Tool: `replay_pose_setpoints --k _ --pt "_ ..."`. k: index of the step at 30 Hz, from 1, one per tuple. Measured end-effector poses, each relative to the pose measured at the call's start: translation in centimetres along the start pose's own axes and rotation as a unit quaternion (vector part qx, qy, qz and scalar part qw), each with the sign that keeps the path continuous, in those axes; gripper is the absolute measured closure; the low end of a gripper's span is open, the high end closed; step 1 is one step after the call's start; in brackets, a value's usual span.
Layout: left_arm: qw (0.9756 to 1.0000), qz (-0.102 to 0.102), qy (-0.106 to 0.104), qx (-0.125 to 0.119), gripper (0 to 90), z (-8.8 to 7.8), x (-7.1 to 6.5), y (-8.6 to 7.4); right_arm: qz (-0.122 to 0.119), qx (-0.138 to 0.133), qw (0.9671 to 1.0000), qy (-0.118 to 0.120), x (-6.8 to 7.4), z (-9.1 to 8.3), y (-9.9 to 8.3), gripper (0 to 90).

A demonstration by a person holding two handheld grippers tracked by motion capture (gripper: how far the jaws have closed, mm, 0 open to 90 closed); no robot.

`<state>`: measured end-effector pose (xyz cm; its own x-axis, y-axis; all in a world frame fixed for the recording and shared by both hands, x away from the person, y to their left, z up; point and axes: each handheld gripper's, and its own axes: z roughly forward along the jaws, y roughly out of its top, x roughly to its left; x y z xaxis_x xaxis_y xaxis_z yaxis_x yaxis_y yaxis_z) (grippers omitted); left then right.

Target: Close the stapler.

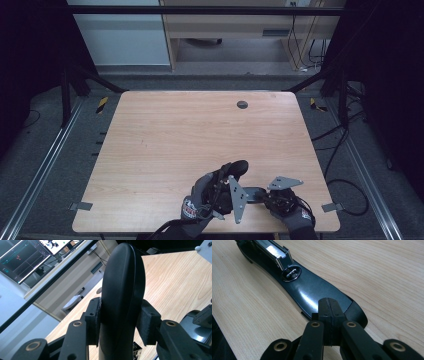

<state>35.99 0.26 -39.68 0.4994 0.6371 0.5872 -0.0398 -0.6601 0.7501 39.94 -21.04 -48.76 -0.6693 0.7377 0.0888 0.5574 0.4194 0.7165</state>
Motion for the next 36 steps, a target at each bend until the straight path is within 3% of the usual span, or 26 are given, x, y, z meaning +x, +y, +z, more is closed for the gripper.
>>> replay_pose_setpoints --k 15,36 --pt "0.9996 0.027 0.001 0.005 57.4 0.7 -1.3 0.2 -0.004 0.001 1.0 0.0 -0.1 0.0 0.0 90.0" --pt "0.9976 0.067 -0.003 0.02 55.9 2.0 -3.6 0.3 0.009 0.0 1.0 0.001 -0.3 -0.1 -0.1 90.0"
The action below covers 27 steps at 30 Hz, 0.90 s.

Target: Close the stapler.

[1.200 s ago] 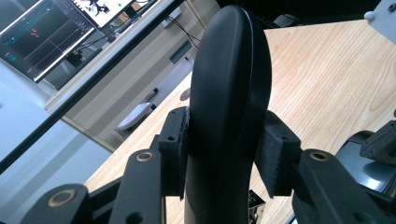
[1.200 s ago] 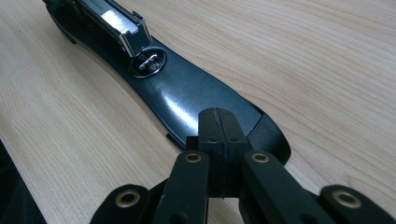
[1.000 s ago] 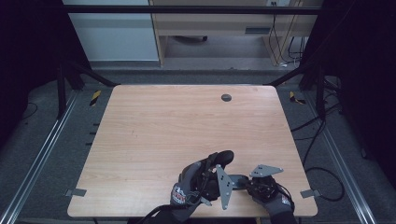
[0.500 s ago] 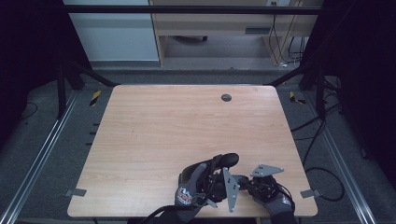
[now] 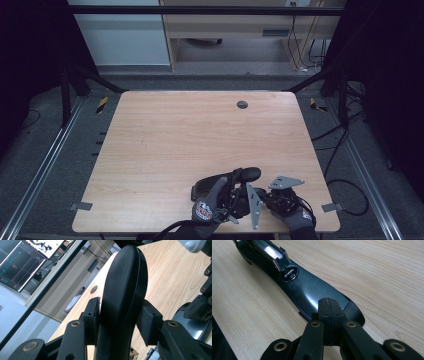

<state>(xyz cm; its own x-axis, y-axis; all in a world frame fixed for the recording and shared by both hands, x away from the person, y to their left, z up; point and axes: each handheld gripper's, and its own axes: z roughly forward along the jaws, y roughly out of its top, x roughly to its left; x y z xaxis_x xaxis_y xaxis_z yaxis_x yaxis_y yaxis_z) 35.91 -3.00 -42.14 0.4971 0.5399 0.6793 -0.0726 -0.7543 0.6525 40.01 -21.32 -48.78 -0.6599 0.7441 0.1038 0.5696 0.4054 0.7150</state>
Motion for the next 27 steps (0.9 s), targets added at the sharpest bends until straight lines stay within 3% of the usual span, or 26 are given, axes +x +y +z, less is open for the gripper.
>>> replay_pose_setpoints --k 27 --pt "0.9987 0.049 0.005 0.014 55.3 1.3 -2.4 0.1 0.006 -0.001 1.0 -0.002 -0.2 -0.1 -0.1 90.0"
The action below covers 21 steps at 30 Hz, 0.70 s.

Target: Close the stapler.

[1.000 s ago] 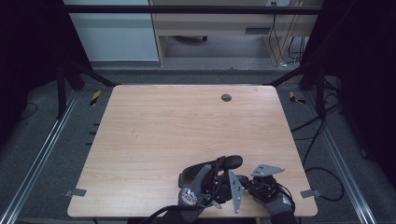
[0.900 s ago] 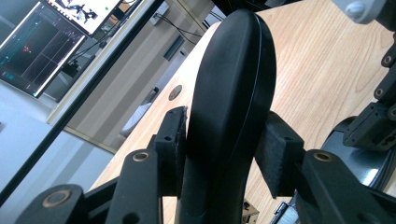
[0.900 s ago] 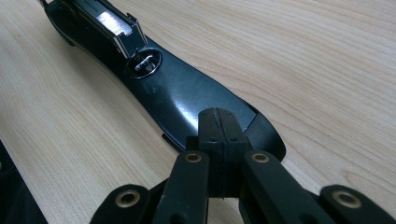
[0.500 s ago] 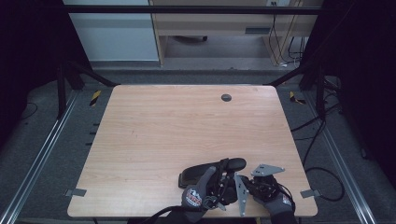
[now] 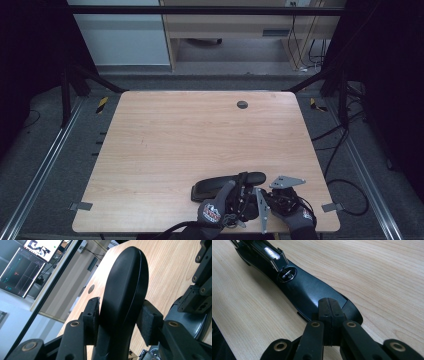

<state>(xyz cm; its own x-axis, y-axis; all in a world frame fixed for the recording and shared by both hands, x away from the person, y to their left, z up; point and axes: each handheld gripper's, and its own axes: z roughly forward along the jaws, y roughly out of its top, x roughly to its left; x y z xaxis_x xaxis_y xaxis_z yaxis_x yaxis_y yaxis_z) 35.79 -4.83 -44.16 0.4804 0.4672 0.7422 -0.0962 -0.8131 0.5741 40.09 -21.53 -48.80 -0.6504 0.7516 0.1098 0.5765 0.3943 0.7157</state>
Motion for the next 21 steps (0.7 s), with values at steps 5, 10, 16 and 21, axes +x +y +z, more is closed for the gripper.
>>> replay_pose_setpoints --k 5,10,16,21 --pt "0.9999 0.01 -0.001 0.003 55.0 0.2 -0.3 0.0 0.001 0.001 1.0 0.0 0.0 0.0 0.0 90.0" --pt "0.9998 0.016 -0.002 0.007 54.8 0.4 -0.7 0.1 0.001 0.001 1.0 -0.001 -0.1 -0.1 0.0 90.0" --pt "0.9997 0.022 -0.005 0.011 54.4 0.6 -1.0 0.1 0.001 0.0 1.0 -0.004 -0.1 -0.1 -0.1 90.0" --pt "0.9994 0.028 -0.01 0.015 53.8 0.8 -1.4 0.1 -0.002 0.0 1.0 -0.004 -0.2 -0.1 -0.1 90.0"
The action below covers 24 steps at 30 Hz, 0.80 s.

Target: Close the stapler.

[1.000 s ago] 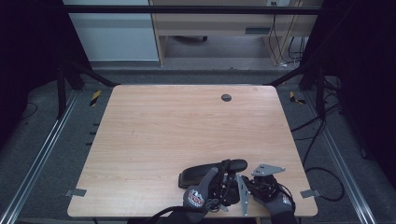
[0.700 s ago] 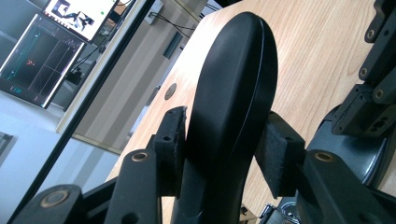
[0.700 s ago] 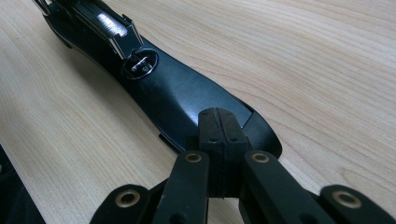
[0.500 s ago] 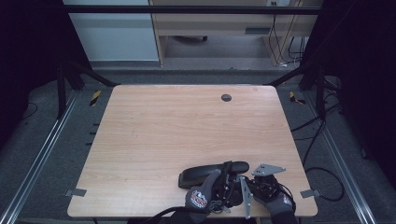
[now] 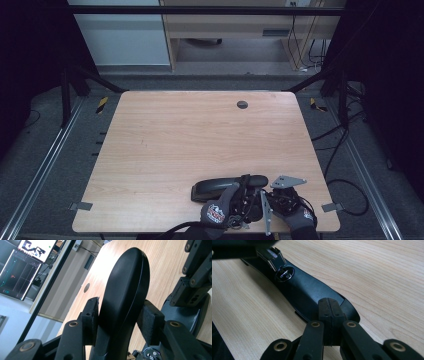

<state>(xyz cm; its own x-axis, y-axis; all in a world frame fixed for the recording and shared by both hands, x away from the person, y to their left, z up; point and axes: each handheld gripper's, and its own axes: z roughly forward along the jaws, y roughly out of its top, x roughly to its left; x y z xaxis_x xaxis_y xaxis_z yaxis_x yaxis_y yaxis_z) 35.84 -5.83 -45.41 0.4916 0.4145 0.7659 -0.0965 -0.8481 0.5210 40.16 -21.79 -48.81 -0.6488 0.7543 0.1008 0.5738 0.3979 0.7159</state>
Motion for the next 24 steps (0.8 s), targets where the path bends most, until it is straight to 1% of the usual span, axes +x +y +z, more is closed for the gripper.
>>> replay_pose_setpoints --k 5,7,8,10,12,14,15,20,24 --pt "1.0 0.007 -0.003 0.004 53.4 0.1 -0.2 0.0 0.004 0.0 1.0 0.001 0.0 -0.1 0.0 90.0" --pt "1.0 0.005 -0.004 0.003 53.2 0.2 -0.3 0.0 0.007 0.001 1.0 0.001 0.0 -0.1 0.0 90.0" --pt "0.9999 0.008 -0.004 0.005 53.0 0.2 -0.3 0.0 0.002 0.0 1.0 0.0 -0.1 -0.1 0.0 90.0" --pt "0.9999 0.009 -0.007 0.007 52.6 0.3 -0.5 0.0 0.009 0.002 1.0 0.0 0.0 -0.2 0.0 90.0" --pt "0.9998 0.015 -0.01 0.011 52.3 0.4 -0.6 0.0 0.008 0.003 1.0 0.0 0.0 -0.2 0.0 90.0" --pt "0.9998 0.015 -0.01 0.008 52.1 0.5 -0.8 0.0 0.006 0.001 1.0 0.001 -0.1 -0.2 0.0 90.0" --pt "0.9996 0.021 -0.011 0.014 52.0 0.5 -0.8 0.0 0.006 0.001 1.0 0.002 -0.1 -0.2 0.0 90.0" --pt "0.9995 0.023 -0.013 0.017 51.1 0.8 -1.1 0.0 0.008 0.003 1.0 0.001 -0.1 -0.2 0.0 90.0" --pt "0.9994 0.027 -0.012 0.02 50.8 0.8 -1.1 0.0 0.006 -0.001 1.0 -0.002 -0.1 -0.3 0.0 90.0"
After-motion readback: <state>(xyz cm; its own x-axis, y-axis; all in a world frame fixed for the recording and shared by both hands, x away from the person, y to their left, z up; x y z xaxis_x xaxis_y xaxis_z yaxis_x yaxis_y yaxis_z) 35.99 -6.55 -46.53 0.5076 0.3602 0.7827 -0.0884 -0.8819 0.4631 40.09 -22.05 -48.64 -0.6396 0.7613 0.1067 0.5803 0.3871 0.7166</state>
